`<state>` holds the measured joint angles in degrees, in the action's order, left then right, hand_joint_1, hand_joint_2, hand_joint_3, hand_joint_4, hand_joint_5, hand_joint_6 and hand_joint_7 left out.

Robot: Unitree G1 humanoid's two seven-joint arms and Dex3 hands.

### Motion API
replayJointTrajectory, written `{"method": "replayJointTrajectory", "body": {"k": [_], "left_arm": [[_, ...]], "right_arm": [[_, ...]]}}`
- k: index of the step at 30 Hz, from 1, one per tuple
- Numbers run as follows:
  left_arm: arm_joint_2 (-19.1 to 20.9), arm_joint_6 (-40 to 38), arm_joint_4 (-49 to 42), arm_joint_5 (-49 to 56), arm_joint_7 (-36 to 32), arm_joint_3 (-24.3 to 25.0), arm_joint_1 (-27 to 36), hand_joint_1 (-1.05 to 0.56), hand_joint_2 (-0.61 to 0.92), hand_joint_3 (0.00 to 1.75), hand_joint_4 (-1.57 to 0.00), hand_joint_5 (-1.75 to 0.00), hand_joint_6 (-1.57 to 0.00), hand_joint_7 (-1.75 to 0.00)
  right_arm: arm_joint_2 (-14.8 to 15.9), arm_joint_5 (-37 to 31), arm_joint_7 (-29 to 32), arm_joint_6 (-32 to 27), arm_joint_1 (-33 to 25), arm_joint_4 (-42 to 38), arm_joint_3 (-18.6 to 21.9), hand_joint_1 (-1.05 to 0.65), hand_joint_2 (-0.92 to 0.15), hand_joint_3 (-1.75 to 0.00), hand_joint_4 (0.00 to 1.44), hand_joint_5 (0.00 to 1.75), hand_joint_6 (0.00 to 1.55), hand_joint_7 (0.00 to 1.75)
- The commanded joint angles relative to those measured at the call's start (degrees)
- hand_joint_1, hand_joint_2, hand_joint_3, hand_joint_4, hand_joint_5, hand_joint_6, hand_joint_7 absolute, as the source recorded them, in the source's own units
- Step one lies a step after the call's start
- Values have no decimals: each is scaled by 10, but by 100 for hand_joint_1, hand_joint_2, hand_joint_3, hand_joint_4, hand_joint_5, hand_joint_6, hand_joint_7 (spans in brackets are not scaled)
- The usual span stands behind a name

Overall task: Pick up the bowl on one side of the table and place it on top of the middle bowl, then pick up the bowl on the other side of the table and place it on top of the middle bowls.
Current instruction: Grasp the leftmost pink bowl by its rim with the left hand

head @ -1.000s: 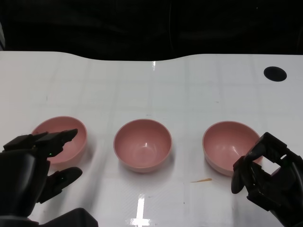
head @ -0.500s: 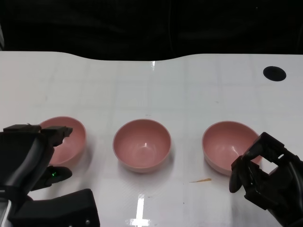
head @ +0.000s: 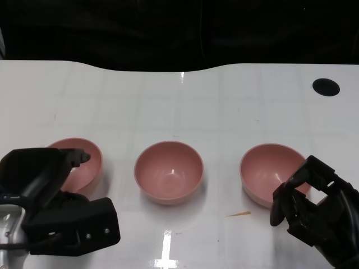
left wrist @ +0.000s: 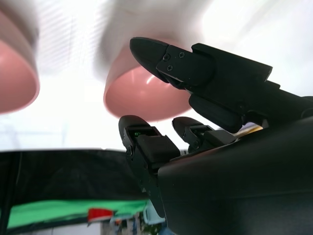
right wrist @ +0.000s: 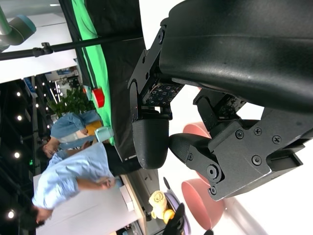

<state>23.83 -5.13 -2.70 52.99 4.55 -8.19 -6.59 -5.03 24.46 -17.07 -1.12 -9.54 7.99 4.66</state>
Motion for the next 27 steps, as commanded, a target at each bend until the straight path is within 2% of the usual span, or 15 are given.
{"method": "replayJointTrajectory", "body": {"k": [1, 5, 14, 27], "left_arm": [[-3, -8, -52, -12, -10, -19, -24, -68, 92, 4, -66, -1, -71, 0], [-11, -20, -96, -26, -19, -35, -41, -66, 92, 5, -64, 0, -71, 0], [-14, 5, -208, -52, -92, -70, -71, -61, 92, 2, -68, -1, -73, 0], [-14, 32, -288, -81, -135, -94, -102, -51, 92, 7, -72, -2, -77, -2]], "right_arm": [[3, 0, -1, 11, 5, -7, 3, -9, -55, -111, 87, 175, 79, 144], [1, 3, -2, 12, 5, -7, 3, -10, -54, -111, 88, 175, 78, 145], [4, 2, -3, 13, 3, -8, 2, -10, -54, -112, 87, 175, 78, 144], [2, -2, 0, 14, -2, 0, -2, -10, -54, -111, 87, 175, 78, 145]]}}
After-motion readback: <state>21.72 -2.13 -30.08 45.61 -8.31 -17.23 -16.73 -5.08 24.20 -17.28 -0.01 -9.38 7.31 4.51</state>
